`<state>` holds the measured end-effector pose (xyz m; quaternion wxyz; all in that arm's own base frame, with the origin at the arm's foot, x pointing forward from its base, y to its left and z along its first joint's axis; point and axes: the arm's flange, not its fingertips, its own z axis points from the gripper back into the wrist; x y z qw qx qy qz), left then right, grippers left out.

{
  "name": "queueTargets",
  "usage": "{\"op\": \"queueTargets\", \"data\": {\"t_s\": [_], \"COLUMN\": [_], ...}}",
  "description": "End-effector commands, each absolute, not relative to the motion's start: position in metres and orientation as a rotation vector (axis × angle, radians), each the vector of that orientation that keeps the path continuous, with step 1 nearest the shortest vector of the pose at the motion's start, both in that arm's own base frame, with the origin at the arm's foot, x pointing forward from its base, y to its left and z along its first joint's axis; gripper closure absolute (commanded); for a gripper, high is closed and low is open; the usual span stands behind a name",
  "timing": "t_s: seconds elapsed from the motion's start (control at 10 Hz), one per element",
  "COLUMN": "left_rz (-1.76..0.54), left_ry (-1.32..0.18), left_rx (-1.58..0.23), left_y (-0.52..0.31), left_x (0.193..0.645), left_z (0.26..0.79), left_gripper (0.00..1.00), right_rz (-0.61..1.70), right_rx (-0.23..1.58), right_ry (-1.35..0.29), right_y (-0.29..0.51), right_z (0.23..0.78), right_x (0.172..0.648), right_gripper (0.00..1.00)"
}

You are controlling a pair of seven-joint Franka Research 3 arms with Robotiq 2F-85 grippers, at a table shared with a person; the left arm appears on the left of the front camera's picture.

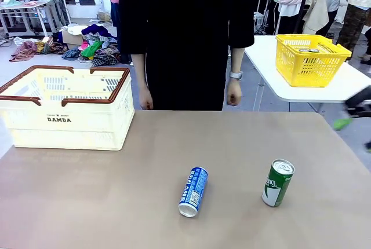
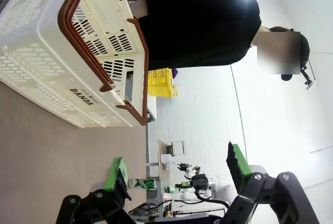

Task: Place the drinks into the Shopping basket.
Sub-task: Pick up one drink and place it into the Shopping basket.

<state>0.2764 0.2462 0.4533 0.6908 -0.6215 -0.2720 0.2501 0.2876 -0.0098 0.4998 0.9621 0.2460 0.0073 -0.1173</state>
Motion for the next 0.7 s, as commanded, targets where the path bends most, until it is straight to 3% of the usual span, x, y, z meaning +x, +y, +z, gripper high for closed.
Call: {"op": "queueTargets", "data": {"t_s": [0.0,0.2,0.4,0.5,0.6], "left_rz": [0.555,0.555,0.555,0.555,0.555], "left_ry": [-0.595,-0.595,-0.595,-0.595,-0.595], "left_rx": [-1.396,-1.396,-1.396,-1.396,-1.396], "left_y": [0.247,0.247,0.247,0.247,0.247], "left_x": [0.273,0.273,0.273,0.273,0.273], "left_z": [0.456,0.456,0.456,0.456,0.456], "left_gripper": [0.00,0.00,0.00,0.00,0.00], "right_rz": [-0.124,0.010,-0.077,-0.191,0.014], "right_rx": [0.346,0.204,0.071,0.045,0.146], "right_ry": [0.032,0.042,-0.024,-0.146,0.018], "right_y": [0.076,0.147,0.176,0.171,0.182], "right_z": [0.489,0.478,0.468,0.474,0.465], "right_x": [0.316,0.325,0.322,0.327,0.311], "right_gripper": [0.00,0.00,0.00,0.00,0.00]}}
